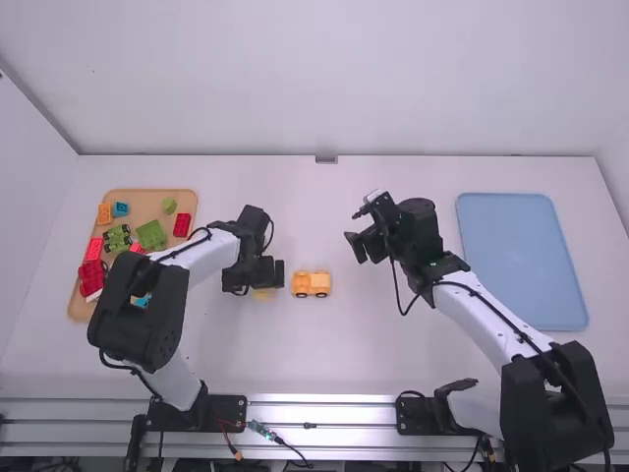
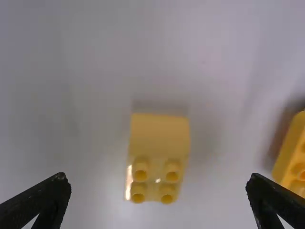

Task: Assemble lego blocks to make yellow taxi

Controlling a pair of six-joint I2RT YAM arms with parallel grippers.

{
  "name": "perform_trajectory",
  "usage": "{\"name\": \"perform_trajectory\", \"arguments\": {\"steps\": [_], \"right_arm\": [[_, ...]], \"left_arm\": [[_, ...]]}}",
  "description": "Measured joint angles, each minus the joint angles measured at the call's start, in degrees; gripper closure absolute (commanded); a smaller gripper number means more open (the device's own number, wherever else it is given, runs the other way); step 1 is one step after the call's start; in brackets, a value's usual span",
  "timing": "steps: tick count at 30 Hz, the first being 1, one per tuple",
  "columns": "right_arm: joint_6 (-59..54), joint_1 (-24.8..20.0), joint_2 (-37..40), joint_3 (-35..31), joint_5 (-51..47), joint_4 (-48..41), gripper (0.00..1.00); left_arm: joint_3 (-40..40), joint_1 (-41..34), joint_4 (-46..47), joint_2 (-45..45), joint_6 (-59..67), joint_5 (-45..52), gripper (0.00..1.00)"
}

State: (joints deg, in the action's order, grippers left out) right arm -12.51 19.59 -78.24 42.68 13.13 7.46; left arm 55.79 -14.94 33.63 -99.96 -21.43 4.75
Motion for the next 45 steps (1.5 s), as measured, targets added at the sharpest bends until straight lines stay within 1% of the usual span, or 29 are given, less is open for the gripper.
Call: {"name": "perform_trajectory", "arguments": {"steps": [4, 11, 12, 13, 14, 16, 20, 24, 27, 30, 32, 33, 34, 36, 40, 45], "right_arm": [[-0.1, 0.0, 0.0, 0.0, 0.0, 0.0, 0.01], [-1.0, 0.0, 0.0, 0.0, -0.4, -0.1, 0.01], [-1.1, 0.0, 0.0, 0.0, -0.5, -0.1, 0.01], [-1.0, 0.0, 0.0, 0.0, -0.5, -0.1, 0.01], [-1.0, 0.0, 0.0, 0.0, -0.5, -0.1, 0.01], [-1.2, 0.0, 0.0, 0.0, -0.5, -0.1, 0.01], [-1.2, -0.3, 0.0, 0.0, -0.7, -0.1, 0.01], [-1.0, -1.0, 0.0, 0.0, -0.7, -0.1, 0.01], [-0.9, -1.2, 0.0, 0.0, -0.8, -0.1, 0.01], [-1.0, -1.2, 0.0, 0.0, -0.9, -0.1, 0.01], [-0.9, -1.0, 0.0, 0.0, -0.9, -0.1, 0.01], [-1.0, -1.0, 0.0, 0.0, -0.9, -0.1, 0.02], [-0.9, -1.0, 0.0, 0.0, -0.9, -0.1, 0.01], [-1.0, -1.0, 0.0, 0.0, -0.9, -0.1, 0.01], [-1.0, -1.0, 0.0, 0.0, -0.9, -0.1, 0.01], [-1.0, -1.0, 0.0, 0.0, -0.9, -0.2, 0.01]], "left_arm": [[-1.9, -0.6, -5.0, 0.0, -1.1, 0.4, 0.01], [-3.1, -0.7, -1.8, 0.0, -1.1, 0.3, 0.01], [-3.1, -0.7, -1.6, 0.0, -1.2, 0.3, 0.08], [-3.1, -0.7, -1.6, 0.0, -0.9, 0.3, 0.12], [-3.1, -0.7, -1.8, 0.0, -1.0, 0.3, 0.19], [-3.1, -0.7, -2.1, 0.0, -1.1, 0.3, 0.26], [-3.1, -0.7, -1.9, 0.0, -1.3, -1.5, 0.23], [-3.1, -0.7, -2.0, 0.0, -1.5, -2.8, 0.32], [-3.1, -0.7, -2.6, 0.0, -1.5, -3.6, 0.33], [-3.1, -0.7, -2.8, 0.0, -1.3, -4.0, 0.37], [-3.1, -0.7, -2.7, 0.0, -1.3, -4.0, 0.36], [-3.1, -0.7, -2.6, 0.0, -1.3, -4.0, 0.35], [-3.1, -0.7, -2.7, 0.0, -1.3, -4.0, 0.33], [-3.5, -0.7, -3.4, 0.0, -1.3, -4.0, 0.33], [-4.8, -0.7, -3.9, 0.0, -1.3, -4.0, 0.34], [-5.1, -0.7, -4.5, 0.0, -1.3, -4.0, 0.4]]}}
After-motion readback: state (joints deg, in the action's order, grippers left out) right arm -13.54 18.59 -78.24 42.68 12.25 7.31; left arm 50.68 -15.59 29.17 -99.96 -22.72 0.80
